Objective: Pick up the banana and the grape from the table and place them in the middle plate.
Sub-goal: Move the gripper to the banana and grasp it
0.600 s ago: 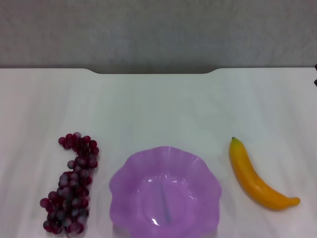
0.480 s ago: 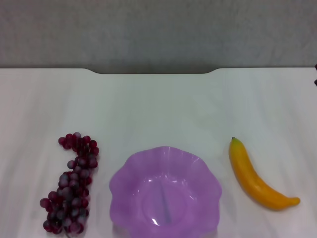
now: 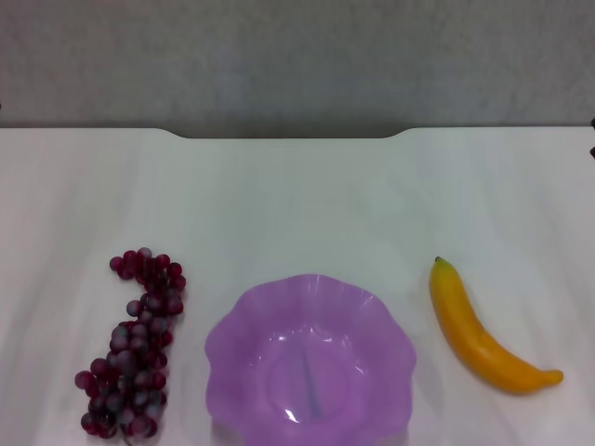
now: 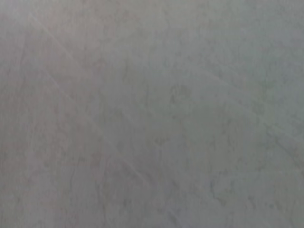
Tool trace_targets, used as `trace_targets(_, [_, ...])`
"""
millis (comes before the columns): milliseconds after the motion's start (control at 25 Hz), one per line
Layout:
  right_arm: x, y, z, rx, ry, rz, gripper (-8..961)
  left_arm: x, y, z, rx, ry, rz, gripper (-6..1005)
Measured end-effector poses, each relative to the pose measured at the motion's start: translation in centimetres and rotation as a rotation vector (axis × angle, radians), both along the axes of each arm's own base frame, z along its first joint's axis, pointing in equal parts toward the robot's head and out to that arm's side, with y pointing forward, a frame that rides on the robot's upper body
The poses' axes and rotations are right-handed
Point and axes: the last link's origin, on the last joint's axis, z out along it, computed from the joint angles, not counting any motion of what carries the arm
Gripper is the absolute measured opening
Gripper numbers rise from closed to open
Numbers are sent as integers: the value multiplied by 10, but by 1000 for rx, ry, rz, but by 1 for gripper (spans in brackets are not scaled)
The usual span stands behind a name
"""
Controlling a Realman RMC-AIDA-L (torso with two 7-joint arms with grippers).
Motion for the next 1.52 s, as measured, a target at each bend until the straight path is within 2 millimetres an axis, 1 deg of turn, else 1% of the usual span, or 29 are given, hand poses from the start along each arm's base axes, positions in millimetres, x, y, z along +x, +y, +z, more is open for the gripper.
trace_targets(240, [2,3,1,-12,22,-21,729,0,2,1,-13,-4,23,814])
trace_targets(440, [5,15,-2,-80,63,-88,730,-1,6,8,-59,4,124,813])
trace_targets(560, [4,20,-2,-110,41,-130,730,1,10,11,-87,31,195,813])
trace_targets(680, [3,29,0,-148,9,-234,730,7,15,15,-97,54,258,812])
trace_targets(800, [-5,38,3,-190,-45,-363,730,14,17,18,-124,69,315,812])
trace_targets(840, [-13,43,6,-221,-73,-431,730,19,18,22,-142,67,336,812])
trace_targets(880, [-17,44,7,-236,-82,-460,730,19,18,22,-142,67,336,812])
trace_targets(920, [-17,44,7,-236,-82,-460,730,22,17,24,-153,61,350,812])
trace_targets(1120, [-38,48,7,-321,-149,-586,730,28,16,31,-165,52,368,811])
trace_targets(1240, [-52,49,3,-368,-179,-607,730,28,16,31,-166,52,370,811])
trace_targets(1360, [-62,50,-2,-424,-192,-598,730,27,16,30,-168,52,372,810])
trace_targets(1480, [-65,51,-4,-502,-190,-580,730,27,16,30,-168,52,372,810])
trace_targets(1520, [-63,52,-1,-517,-190,-575,730,27,16,30,-169,52,373,810])
